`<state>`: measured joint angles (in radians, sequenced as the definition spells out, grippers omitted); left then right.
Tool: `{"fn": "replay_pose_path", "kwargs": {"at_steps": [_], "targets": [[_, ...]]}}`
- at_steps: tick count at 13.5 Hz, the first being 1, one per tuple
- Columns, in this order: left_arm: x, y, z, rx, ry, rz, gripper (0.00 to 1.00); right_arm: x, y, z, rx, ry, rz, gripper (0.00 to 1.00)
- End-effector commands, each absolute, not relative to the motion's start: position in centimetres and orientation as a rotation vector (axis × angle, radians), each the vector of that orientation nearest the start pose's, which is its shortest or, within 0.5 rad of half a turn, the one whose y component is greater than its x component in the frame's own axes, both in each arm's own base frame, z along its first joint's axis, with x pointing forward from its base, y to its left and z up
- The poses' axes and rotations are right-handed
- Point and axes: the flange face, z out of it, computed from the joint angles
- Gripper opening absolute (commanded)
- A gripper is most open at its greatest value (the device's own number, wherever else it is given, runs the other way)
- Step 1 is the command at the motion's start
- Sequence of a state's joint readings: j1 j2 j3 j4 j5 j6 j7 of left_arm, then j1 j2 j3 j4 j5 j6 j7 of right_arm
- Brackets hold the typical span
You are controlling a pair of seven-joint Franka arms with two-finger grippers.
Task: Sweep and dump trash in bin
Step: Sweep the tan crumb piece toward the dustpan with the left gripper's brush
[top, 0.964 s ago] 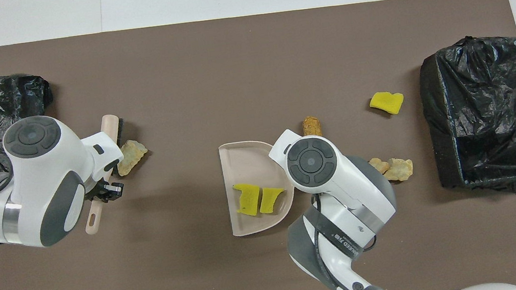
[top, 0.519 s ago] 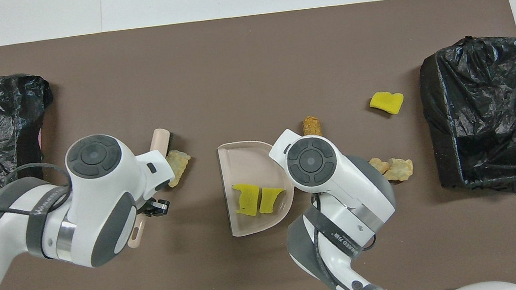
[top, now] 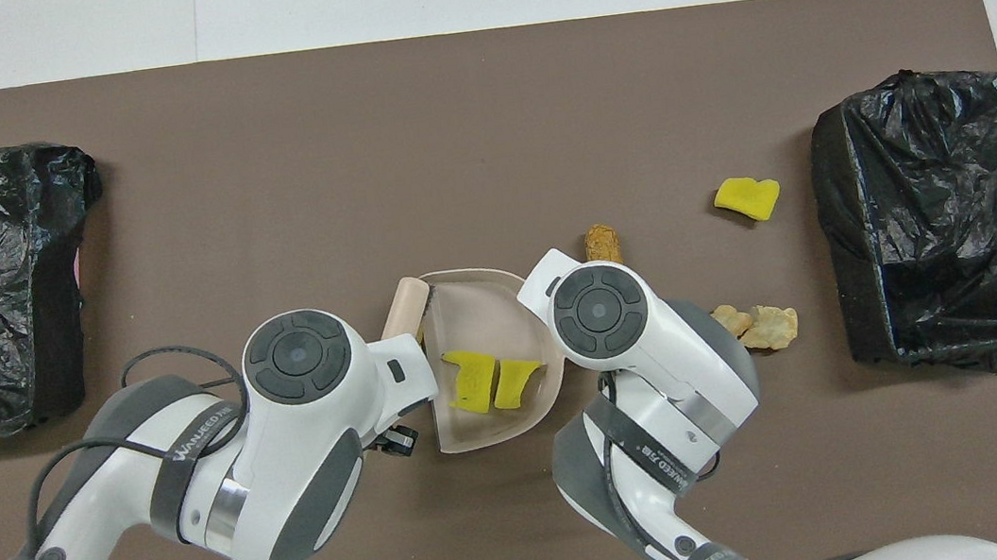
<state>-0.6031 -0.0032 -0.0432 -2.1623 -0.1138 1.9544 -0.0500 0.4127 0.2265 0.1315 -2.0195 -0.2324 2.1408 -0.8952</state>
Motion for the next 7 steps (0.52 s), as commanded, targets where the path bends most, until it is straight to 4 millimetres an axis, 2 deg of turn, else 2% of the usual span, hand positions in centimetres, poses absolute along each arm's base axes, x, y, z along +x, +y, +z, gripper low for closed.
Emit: {"fn": "replay_pose_path", "kwargs": {"at_steps": [1, 4, 7], "targets": [[39.0, -33.2, 39.1, -3.086, 0.892, 0.352, 0.00, 50.3, 29.8, 31.6, 2.142, 2.110, -0.171, 0.00], [39.1, -34.6, 41.2, -3.144, 0.897, 0.336, 0.00, 51.3, 29.1, 34.5, 2.056, 2.078, -0.322, 0.00], [39.6, -34.2, 42.5, -3.159, 0.875, 0.341, 0.00, 51.3, 29.0, 34.6, 2.041, 2.073, -0.339, 0.00]]}}
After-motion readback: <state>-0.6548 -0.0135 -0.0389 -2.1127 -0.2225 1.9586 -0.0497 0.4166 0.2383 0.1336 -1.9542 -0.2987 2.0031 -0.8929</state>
